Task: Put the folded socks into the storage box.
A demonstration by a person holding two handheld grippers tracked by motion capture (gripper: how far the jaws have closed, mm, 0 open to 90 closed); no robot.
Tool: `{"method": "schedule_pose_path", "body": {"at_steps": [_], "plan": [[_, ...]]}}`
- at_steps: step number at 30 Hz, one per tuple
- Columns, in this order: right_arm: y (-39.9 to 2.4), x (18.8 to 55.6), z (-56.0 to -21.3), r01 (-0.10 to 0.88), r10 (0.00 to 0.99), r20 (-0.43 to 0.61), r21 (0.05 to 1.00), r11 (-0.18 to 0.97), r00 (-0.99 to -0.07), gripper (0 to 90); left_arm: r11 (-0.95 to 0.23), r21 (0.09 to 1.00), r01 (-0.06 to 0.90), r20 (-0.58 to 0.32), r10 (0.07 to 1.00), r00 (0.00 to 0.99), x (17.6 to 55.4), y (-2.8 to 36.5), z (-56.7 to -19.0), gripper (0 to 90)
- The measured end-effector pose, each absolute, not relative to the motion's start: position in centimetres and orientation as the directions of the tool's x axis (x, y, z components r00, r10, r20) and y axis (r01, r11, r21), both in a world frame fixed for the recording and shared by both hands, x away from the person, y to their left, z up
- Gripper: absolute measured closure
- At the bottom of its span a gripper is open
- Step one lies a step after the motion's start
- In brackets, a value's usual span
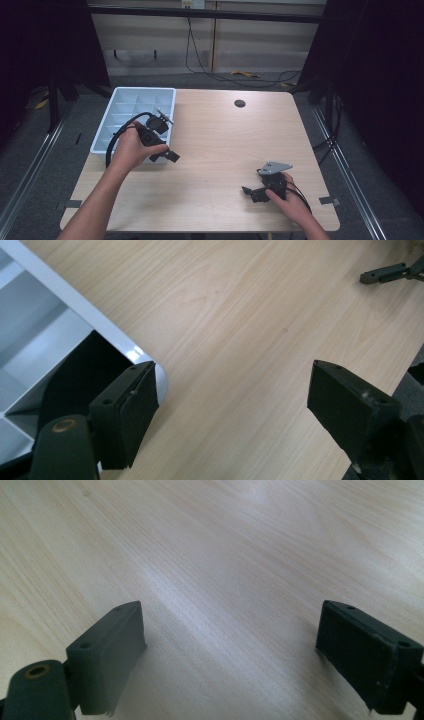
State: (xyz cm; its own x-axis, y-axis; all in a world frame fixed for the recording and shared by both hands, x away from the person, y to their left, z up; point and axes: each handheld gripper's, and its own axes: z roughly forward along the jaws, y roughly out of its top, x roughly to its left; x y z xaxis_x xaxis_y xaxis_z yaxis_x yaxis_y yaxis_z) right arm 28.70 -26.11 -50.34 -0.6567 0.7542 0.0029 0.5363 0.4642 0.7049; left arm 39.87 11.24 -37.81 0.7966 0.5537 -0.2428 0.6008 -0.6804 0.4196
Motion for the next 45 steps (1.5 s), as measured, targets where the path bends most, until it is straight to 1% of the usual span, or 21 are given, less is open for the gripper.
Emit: {"method": "schedule_pose_path", "body": {"at_steps": [9,17,45], "plan": [[-26.1,28.7,-50.3,0.537,0.754,0.003,0.705,0.464,-0.656,11.3,-0.694,0.415,0.588,-0.255,0.532,0.808,39.2,10.8,-38.7,19.4],[-26.1,28.7,-50.3,0.537,0.755,0.003,0.705,0.464,-0.656,11.3,-0.689,0.422,0.589,-0.260,0.530,0.807,38.9,10.9,-39.2,19.4],[-26.1,28.7,-50.3,0.537,0.755,0.003,0.705,0.464,-0.656,11.3,-0.724,0.433,0.538,-0.279,0.460,0.843,36.8,9.6,-41.4,18.7]]}}
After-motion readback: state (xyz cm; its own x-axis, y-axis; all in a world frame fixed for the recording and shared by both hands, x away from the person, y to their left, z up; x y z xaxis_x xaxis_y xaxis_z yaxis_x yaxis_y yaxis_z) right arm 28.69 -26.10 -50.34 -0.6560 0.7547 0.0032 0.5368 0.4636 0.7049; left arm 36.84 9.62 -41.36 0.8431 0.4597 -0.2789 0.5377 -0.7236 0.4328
